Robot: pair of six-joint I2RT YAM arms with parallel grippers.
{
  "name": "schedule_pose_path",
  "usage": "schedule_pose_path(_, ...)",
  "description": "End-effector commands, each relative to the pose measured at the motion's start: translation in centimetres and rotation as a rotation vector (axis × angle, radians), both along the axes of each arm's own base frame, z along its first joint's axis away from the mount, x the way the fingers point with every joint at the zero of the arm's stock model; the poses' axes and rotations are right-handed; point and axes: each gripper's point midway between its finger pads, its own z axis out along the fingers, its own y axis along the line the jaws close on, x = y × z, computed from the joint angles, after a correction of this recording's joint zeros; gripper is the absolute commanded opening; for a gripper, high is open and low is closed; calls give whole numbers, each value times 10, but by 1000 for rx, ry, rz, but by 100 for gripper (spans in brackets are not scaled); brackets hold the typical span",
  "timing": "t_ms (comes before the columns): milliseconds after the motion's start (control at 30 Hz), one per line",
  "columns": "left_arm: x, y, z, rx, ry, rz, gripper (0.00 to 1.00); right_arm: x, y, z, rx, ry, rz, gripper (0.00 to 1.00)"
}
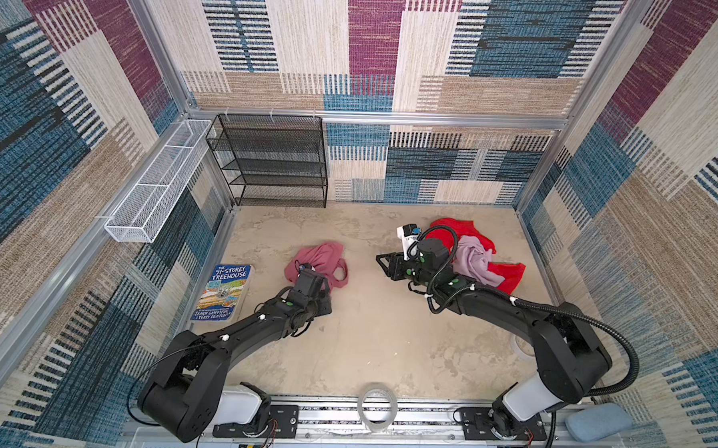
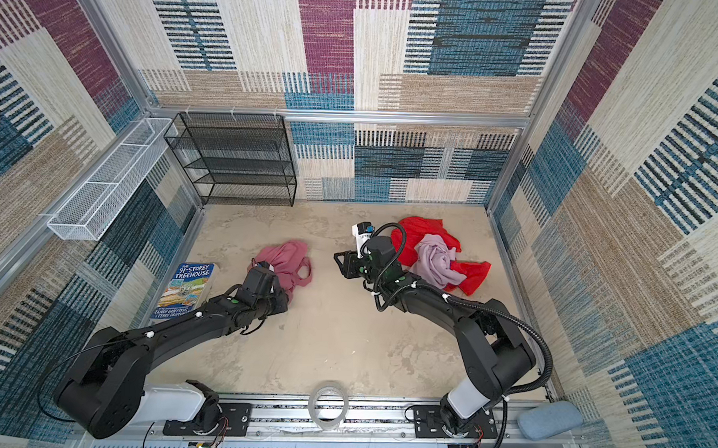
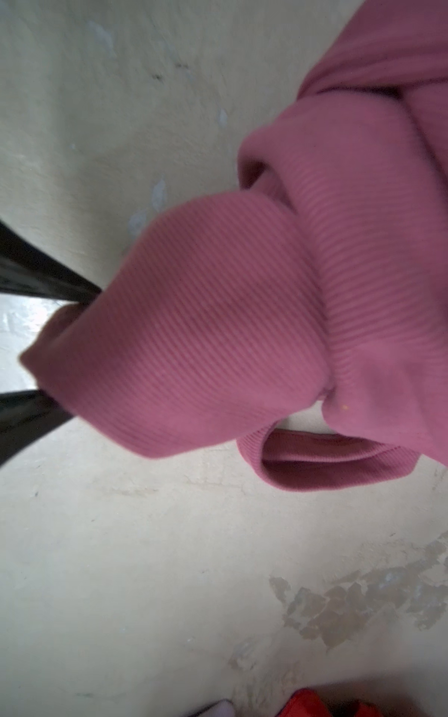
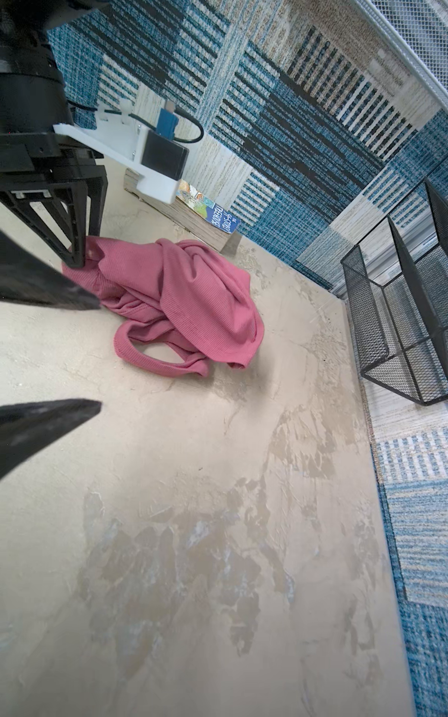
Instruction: Pick out a specific cloth from the pile
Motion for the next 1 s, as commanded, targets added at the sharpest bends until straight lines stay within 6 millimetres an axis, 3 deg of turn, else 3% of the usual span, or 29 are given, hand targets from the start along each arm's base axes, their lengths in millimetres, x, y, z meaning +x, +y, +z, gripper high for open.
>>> schedule_pose_path(0, 6, 5, 5, 38, -25, 11, 22, 3, 1, 8, 19, -16, -10, 41)
schedule_pose_path(100, 6, 7, 6, 44, -32, 14, 1, 4, 1, 9, 15, -22, -12, 41)
schedule_pose_path(433, -23, 18, 15, 32, 22, 50, 0, 4, 4, 6, 25, -14, -1, 41)
schedule_pose_path(733, -52, 35, 61, 51, 7, 71, 0, 4, 8, 3, 35, -6, 19, 41)
schedule_pose_path(967, -46, 34, 91, 54, -44, 59, 0, 4, 10, 2, 41, -5, 27, 41)
